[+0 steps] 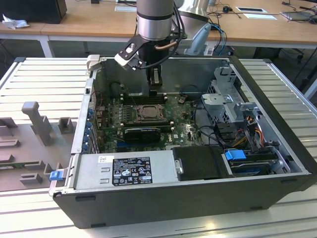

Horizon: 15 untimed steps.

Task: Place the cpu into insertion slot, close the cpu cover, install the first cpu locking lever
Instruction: 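Close the cpu cover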

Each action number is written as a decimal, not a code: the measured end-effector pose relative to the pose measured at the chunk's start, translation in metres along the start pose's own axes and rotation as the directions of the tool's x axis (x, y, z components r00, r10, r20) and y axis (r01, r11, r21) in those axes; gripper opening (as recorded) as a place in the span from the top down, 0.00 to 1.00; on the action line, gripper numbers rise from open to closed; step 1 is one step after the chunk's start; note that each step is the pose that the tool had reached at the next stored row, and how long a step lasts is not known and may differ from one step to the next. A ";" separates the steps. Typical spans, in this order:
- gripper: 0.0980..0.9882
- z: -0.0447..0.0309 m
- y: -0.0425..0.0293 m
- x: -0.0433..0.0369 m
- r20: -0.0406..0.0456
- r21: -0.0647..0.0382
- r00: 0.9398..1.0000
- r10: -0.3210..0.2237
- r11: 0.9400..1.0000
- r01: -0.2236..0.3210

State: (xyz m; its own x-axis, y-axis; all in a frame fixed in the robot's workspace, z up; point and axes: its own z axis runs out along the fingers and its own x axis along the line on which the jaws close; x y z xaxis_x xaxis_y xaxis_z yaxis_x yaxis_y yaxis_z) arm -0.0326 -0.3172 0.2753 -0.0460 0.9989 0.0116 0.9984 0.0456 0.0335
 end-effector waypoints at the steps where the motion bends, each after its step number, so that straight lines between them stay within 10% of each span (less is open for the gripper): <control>1: 0.99 -0.0005 0.0000 0.0000 0.000 0.000 1.000 0.000 1.000 0.000; 15: 0.99 -0.0106 0.0004 0.0001 0.000 0.000 1.000 0.000 1.000 0.000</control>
State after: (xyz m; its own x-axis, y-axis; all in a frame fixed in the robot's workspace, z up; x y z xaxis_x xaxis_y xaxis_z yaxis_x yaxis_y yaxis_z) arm -0.0326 -0.3172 0.2859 -0.0460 0.9989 0.0117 0.9984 0.0456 0.0336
